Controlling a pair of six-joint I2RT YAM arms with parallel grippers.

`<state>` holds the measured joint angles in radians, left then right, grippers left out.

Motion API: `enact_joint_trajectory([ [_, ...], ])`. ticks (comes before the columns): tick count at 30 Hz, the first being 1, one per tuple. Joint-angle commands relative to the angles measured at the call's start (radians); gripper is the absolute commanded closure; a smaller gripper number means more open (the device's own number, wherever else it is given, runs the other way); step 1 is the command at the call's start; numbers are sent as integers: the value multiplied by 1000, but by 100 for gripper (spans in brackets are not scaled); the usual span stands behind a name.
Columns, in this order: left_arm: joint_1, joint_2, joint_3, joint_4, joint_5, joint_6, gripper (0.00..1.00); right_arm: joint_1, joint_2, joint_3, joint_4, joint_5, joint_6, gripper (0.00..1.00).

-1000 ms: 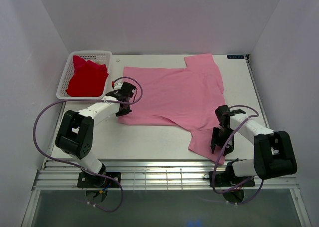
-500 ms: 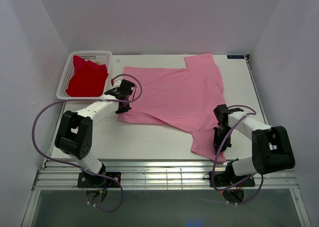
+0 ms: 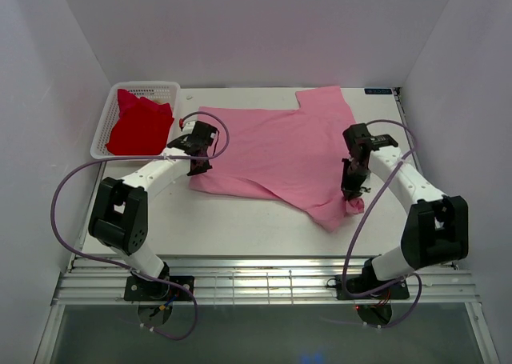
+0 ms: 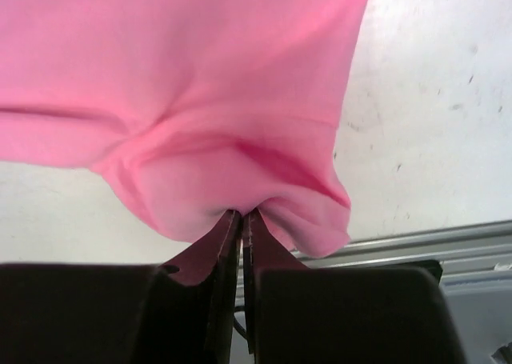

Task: Fold and stack the t-shirts
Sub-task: Grap the side of the flattened tshirt closest away from the robot with both arms, then fold the flattened tshirt in 1/3 of the way

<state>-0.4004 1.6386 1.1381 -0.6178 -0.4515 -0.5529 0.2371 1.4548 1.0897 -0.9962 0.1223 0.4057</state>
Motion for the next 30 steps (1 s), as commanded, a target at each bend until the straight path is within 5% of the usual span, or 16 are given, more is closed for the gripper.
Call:
enact_joint_trajectory([
  [1, 9, 0, 57, 27, -15, 14, 100, 1, 94, 108, -25, 40, -50, 92],
  [13, 28, 56, 127, 52, -32, 25, 100, -44, 435, 462, -28, 23, -153, 92],
  [30, 55, 115, 147, 84, -78, 24, 100, -117, 673, 789, -107, -9, -222, 92],
])
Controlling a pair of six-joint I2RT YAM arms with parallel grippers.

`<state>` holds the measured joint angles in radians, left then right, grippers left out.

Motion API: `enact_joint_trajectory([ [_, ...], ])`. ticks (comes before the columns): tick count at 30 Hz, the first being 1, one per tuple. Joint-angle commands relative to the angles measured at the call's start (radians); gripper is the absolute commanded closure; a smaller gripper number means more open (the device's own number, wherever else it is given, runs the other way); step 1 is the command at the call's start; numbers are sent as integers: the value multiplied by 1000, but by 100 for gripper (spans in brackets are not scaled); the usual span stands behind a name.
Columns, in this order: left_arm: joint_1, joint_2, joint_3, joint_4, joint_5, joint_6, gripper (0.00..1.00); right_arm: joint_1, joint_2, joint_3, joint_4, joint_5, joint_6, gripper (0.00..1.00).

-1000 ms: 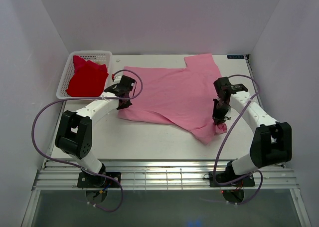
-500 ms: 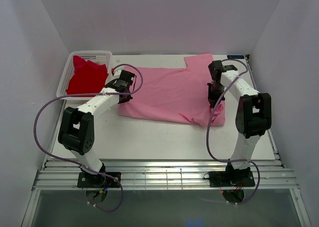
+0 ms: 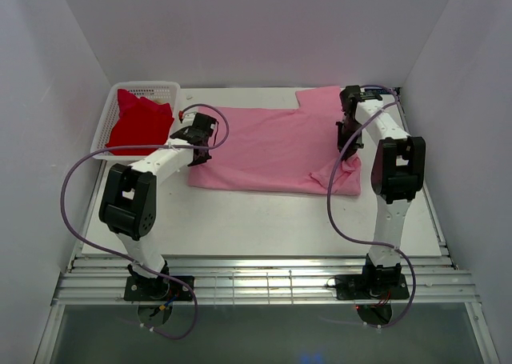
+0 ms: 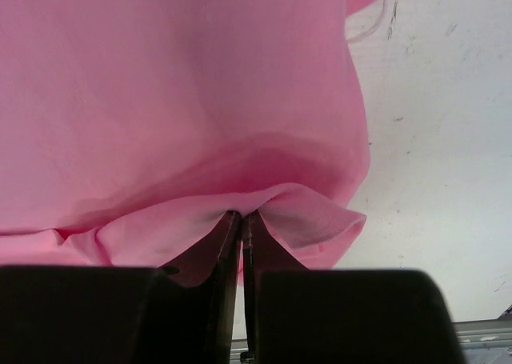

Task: Fold and stack the t-shirts
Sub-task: Fold the flattened tshirt in 1/3 of the way

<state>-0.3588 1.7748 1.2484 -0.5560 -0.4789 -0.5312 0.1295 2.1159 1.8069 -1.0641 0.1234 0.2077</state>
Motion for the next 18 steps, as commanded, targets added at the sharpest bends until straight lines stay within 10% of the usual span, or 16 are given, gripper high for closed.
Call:
enact_joint_trajectory([
  [1, 18, -29, 37, 25, -53, -1, 100, -11, 21, 92, -42, -11, -27, 92],
  [18, 27, -67, 5, 80, -82, -4, 100, -59, 42, 154, -69, -10, -48, 92],
])
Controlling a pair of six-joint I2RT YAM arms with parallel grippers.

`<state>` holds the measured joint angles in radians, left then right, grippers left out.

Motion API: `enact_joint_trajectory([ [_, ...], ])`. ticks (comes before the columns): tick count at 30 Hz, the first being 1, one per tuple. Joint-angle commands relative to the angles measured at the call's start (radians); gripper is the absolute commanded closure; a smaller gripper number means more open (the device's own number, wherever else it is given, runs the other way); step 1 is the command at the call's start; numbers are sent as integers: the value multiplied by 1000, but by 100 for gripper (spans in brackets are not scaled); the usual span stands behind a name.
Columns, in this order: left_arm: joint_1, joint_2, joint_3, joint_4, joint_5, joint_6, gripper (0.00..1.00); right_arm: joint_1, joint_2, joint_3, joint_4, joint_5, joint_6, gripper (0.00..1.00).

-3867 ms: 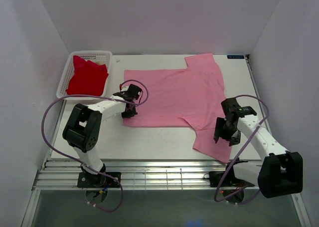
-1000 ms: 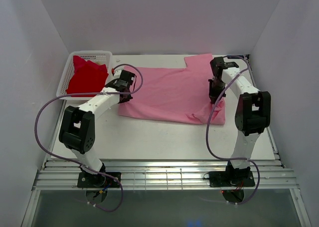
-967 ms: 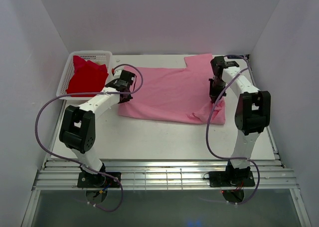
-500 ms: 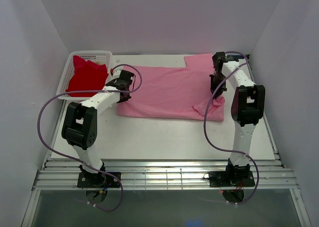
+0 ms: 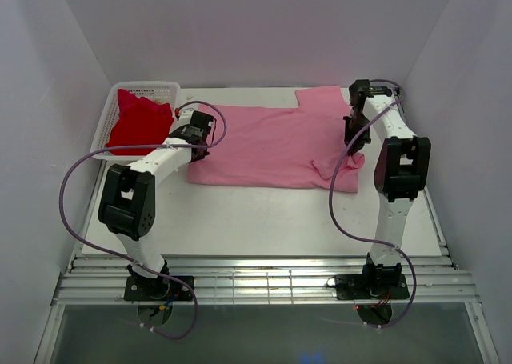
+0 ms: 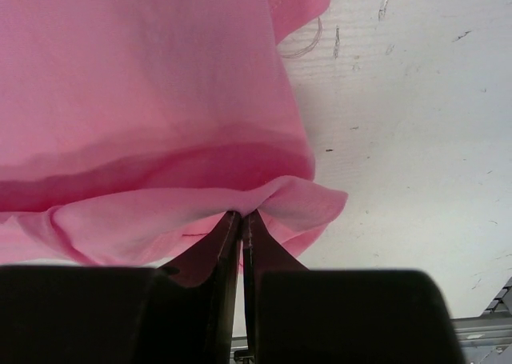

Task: Fold and stack the t-shirts
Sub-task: Fold the flattened tshirt in 1/3 of the way

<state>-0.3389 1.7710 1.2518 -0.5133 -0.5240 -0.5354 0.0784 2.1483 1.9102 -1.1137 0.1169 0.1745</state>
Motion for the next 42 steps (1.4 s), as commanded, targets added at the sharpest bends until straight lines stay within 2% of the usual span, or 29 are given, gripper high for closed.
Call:
enact_joint_trajectory([
  [1, 8, -62, 0, 44, -39, 6, 100, -9, 13, 53, -21, -5, -13, 92],
  [11, 12, 44, 46, 76, -44, 34, 100, -17, 61, 110, -8, -22, -18, 92],
  [17, 15, 74, 81, 75, -106, 46, 100, -16, 71, 125, 64, -78, -38, 92],
  [18, 15, 73, 87, 75, -114, 48, 81, -17, 76, 131, 72, -92, -47, 81],
  [20, 15, 59, 100, 75, -123, 45, 58, -16, 76, 157, 81, -86, -52, 69],
  [21, 15, 53, 104, 76, -139, 41, 36, -17, 64, 164, 83, -77, -53, 61],
  [23, 15, 33, 118, 76, -151, 31, 21, -16, 30, 152, 103, -39, -50, 53],
  [24, 15, 15, 124, 79, -154, 29, 18, -16, -22, 136, 116, -30, -46, 46],
  [25, 15, 5, 138, 81, -156, 29, 14, -16, -54, 116, 133, -20, -43, 43],
  [26, 14, -5, 146, 79, -151, 31, 14, -17, -86, 89, 170, -16, -40, 41],
  [27, 5, -21, 150, 82, -143, 29, 14, -16, -149, 26, 179, -14, -38, 34],
  [29, -12, -36, 152, 81, -120, 29, 14, -16, -200, -45, 187, -20, -17, 33],
  [31, -52, -51, 138, 82, -104, 28, 18, -16, -257, -170, 193, -32, -6, 33],
  [34, -95, -48, 80, 79, -91, 15, 31, -16, -292, -307, 184, -31, 8, 34],
  [35, -98, -45, 61, 81, -64, 8, 40, -16, -301, -341, 192, -28, 8, 35],
  [38, -100, -30, -9, 73, -10, -31, 56, -16, -329, -439, 212, -31, 10, 35],
  [42, -100, 4, -31, 70, 16, -52, 62, -16, -317, -487, 203, -45, 8, 35],
])
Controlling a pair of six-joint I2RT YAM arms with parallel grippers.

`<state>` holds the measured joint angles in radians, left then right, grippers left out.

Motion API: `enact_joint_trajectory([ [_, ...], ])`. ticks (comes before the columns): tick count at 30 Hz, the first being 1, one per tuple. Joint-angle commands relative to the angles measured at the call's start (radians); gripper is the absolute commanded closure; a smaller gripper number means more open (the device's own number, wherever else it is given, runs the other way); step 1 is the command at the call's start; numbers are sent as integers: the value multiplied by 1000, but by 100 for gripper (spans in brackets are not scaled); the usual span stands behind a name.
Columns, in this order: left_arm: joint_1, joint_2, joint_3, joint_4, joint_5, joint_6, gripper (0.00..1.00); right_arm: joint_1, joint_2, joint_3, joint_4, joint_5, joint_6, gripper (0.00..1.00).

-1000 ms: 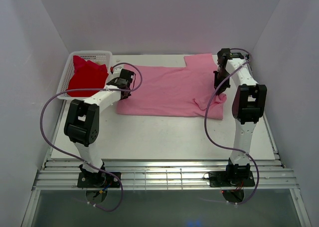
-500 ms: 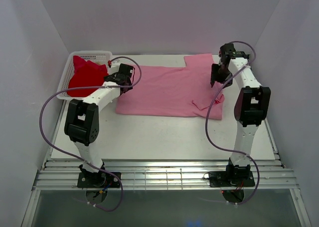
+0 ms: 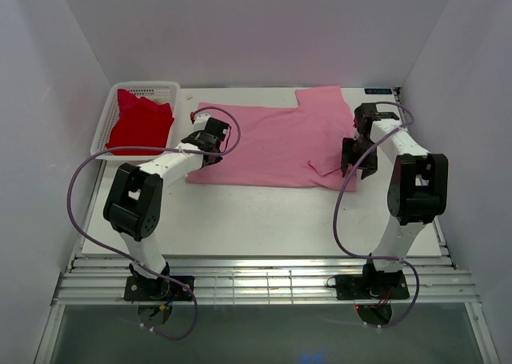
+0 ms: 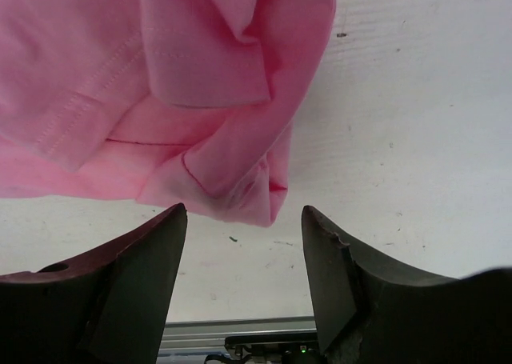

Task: Fold and stack the t-shirts
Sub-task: Fold the flattened tshirt in 1/3 of the way

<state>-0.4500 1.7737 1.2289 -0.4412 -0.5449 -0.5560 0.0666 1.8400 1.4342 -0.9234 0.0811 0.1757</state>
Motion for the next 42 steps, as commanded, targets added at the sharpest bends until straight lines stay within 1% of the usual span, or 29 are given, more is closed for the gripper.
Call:
enact_joint_trajectory([
  [1, 11, 10, -5, -5, 39, -32, 63, -5, -5, -18, 15, -12, 7, 35],
  [5, 11, 64, 6, -7, 36, -28, 65, -5, 4, -57, 41, -15, 7, 35],
  [7, 11, 79, 14, -7, 33, -27, 65, -5, 11, -60, 44, -26, 5, 37],
  [9, 11, 92, 15, -8, 31, -27, 65, -4, 18, -70, 47, -30, 4, 50],
  [10, 11, 93, 14, -10, 31, -28, 65, -4, 19, -75, 47, -38, 2, 61],
  [11, 13, 95, 12, -11, 30, -31, 65, -2, 21, -78, 46, -40, 1, 77],
  [13, 13, 96, 6, -13, 30, -33, 65, -4, 21, -95, 47, -46, -1, 85],
  [14, 16, 96, -5, -16, 28, -35, 65, -5, 24, -98, 46, -46, -4, 91],
  [15, 17, 96, -9, -17, 28, -38, 65, -4, 24, -106, 43, -46, -7, 92],
  [18, 33, 92, -34, -19, 23, -41, 66, -5, 25, -104, 22, -20, -19, 92],
  [21, 69, 84, -61, -22, 28, -42, 67, -7, 28, -51, -32, 64, -42, 92],
  [23, 106, 75, -74, -19, 37, -42, 68, -8, 34, 23, -64, 123, -54, 92],
  [26, 132, 76, -89, -13, 48, -30, 69, -16, 41, 125, -121, 192, -70, 92],
  [29, 135, 93, -94, -4, 51, -15, 70, -24, 45, 204, -158, 235, -62, 92],
  [34, 135, 102, -89, -4, 72, -21, 72, -25, 62, 226, -175, 299, -59, 92],
  [36, 135, 101, -91, -5, 76, -22, 73, -24, 61, 200, -180, 309, -53, 89],
  [37, 135, 95, -92, -5, 76, -21, 73, -24, 58, 192, -184, 347, -48, 87],
  [38, 135, 92, -95, -5, 76, -21, 73, -25, 53, 184, -190, 371, -38, 81],
  [40, 135, 75, -100, -5, 79, -16, 74, -24, 39, 161, -181, 410, -36, 74],
  [41, 135, 70, -104, -5, 82, -15, 74, -25, 25, 160, -183, 416, -28, 66],
  [42, 134, 64, -106, -5, 83, -13, 74, -24, 21, 163, -187, 416, -28, 63],
])
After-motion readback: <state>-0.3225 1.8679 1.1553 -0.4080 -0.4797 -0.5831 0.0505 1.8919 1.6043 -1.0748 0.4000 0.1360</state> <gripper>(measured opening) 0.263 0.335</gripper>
